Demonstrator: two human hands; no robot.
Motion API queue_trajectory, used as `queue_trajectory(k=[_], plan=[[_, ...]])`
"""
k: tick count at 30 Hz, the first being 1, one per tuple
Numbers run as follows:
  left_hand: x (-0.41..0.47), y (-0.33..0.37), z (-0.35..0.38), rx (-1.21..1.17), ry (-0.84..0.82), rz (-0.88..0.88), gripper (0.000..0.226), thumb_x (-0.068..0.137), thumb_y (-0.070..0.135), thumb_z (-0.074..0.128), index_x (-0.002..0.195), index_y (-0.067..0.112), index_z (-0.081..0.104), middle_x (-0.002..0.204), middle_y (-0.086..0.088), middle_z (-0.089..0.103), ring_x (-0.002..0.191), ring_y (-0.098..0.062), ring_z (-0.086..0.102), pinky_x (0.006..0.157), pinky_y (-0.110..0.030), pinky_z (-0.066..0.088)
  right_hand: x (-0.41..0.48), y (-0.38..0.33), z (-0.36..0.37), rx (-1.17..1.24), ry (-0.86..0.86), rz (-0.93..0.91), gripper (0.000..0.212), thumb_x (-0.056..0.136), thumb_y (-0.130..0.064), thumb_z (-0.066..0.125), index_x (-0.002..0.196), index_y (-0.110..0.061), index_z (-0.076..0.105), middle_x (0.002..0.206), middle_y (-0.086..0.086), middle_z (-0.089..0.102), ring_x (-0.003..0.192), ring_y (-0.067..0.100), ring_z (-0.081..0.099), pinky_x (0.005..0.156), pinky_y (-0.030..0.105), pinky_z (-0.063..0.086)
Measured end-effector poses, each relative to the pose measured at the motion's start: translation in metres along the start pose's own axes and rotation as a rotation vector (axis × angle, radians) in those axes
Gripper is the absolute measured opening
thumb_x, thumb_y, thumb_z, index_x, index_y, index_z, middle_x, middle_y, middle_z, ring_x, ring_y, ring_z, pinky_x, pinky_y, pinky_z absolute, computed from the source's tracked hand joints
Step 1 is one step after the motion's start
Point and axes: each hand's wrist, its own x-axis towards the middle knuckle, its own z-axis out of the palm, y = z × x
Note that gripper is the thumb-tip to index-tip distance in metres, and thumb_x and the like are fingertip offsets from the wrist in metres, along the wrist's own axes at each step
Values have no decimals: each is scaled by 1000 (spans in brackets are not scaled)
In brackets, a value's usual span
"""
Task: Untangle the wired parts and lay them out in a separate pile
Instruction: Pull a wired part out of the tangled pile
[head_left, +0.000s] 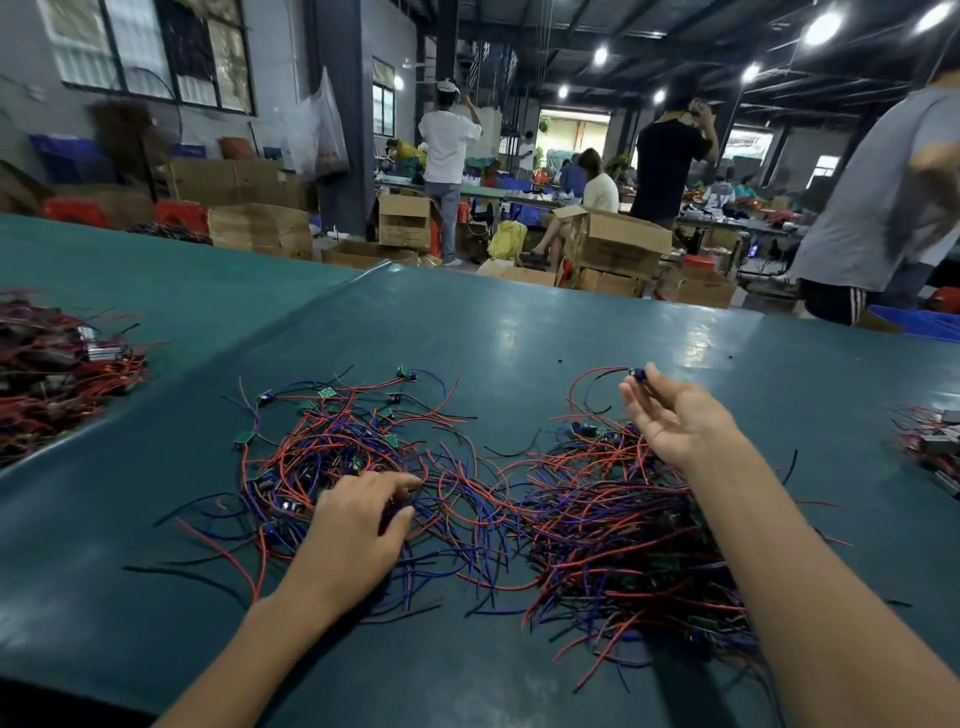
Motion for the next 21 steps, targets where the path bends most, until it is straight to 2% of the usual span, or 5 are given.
queue_trajectory(k=[6,9,12,16,21], plan=[[3,-2,2,104,-117,-11,28,100,35,58,128,31,62,121,16,60,117,-11,50,99,-36,33,29,1,-8,-199,210,14,26,98,9,51,123,13,55,128,23,54,117,33,63,72,34,62],[9,0,-10,-39,-135,-71,19,97,32,65,116,30,69,112,16,66,105,-1,58,99,-30,44,20,9,0,-385,283,-97,45,90,8,62,132,11,48,127,26,55,102,36,68,89,41,59],[23,4,-23,-133,-3,-137,10,92,23,72,101,25,76,95,12,73,86,2,64,83,-19,49,-16,32,21,-545,119,-283,21,90,7,62,111,4,63,114,19,65,108,34,68,98,44,56],[47,4,-37,-136,121,-222,19,89,16,75,107,18,74,97,3,72,88,-15,66,83,-24,48,-71,103,25,-1008,-202,-655,20,90,-8,70,108,-12,77,97,2,77,86,14,72,84,28,59],[61,-7,-46,-50,-267,-298,42,79,31,86,116,24,67,94,9,70,91,-10,67,79,-24,48,-103,186,-12,-1290,-418,-999,16,90,-2,68,103,-6,76,96,8,74,88,23,69,84,35,55]])
